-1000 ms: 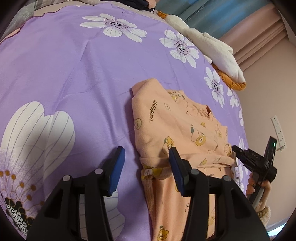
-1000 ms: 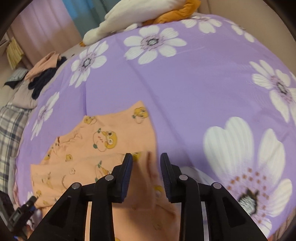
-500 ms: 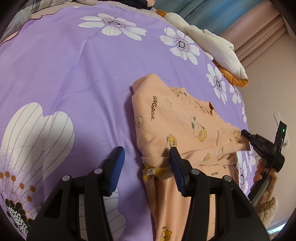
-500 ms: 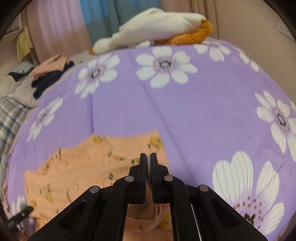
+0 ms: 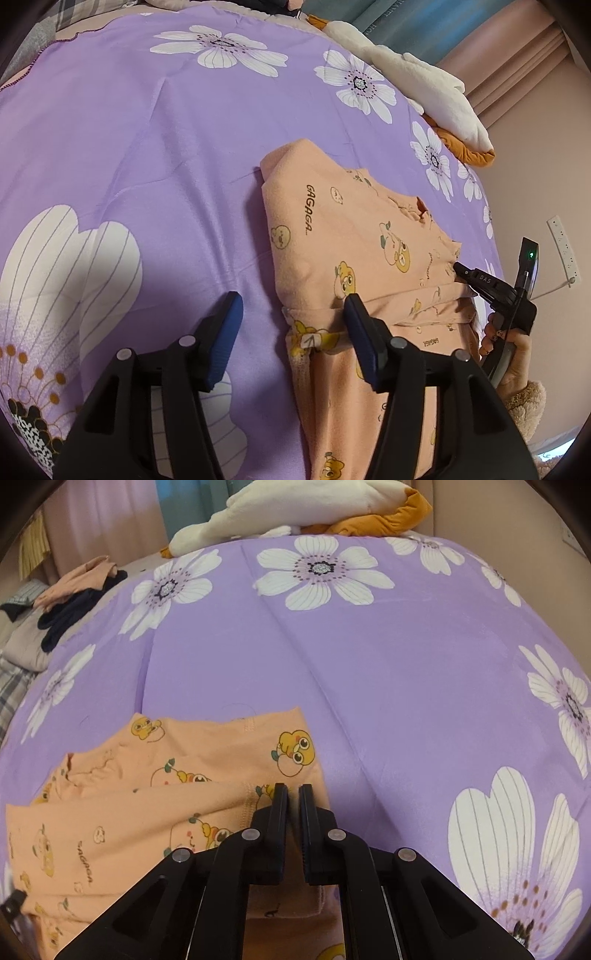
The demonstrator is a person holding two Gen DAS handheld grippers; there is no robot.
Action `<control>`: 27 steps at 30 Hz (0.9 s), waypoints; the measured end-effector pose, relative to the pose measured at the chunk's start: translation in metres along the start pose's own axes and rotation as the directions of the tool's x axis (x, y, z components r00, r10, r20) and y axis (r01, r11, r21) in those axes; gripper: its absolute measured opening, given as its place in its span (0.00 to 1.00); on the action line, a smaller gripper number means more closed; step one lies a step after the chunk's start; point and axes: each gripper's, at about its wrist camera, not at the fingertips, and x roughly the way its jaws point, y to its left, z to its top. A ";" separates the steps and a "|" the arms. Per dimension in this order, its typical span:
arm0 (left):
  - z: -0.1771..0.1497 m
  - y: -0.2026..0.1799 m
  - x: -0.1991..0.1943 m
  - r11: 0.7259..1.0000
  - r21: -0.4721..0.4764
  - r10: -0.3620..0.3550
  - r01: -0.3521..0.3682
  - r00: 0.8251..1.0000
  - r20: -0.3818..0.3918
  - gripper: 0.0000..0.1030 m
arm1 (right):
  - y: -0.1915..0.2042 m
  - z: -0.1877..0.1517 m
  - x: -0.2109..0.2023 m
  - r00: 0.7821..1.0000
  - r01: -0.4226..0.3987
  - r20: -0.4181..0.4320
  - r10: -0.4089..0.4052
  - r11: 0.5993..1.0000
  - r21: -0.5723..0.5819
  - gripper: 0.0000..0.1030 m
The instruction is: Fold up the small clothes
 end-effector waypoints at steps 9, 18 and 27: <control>-0.011 -0.020 -0.016 0.996 0.049 0.072 -0.072 0.997 0.000 0.69 | -0.016 -0.009 -0.025 1.000 -0.020 -0.008 0.020 1.000 0.017 0.57; -0.067 -0.043 -0.050 0.997 0.063 0.046 -0.047 0.999 0.011 0.74 | -0.042 -0.071 -0.100 0.982 -0.188 -0.010 0.188 0.982 -0.035 0.65; -0.111 -0.044 -0.048 1.000 -0.005 0.027 -0.027 0.999 -0.028 0.73 | -0.062 -0.139 -0.119 0.956 -0.274 -0.116 0.269 0.961 -0.035 0.65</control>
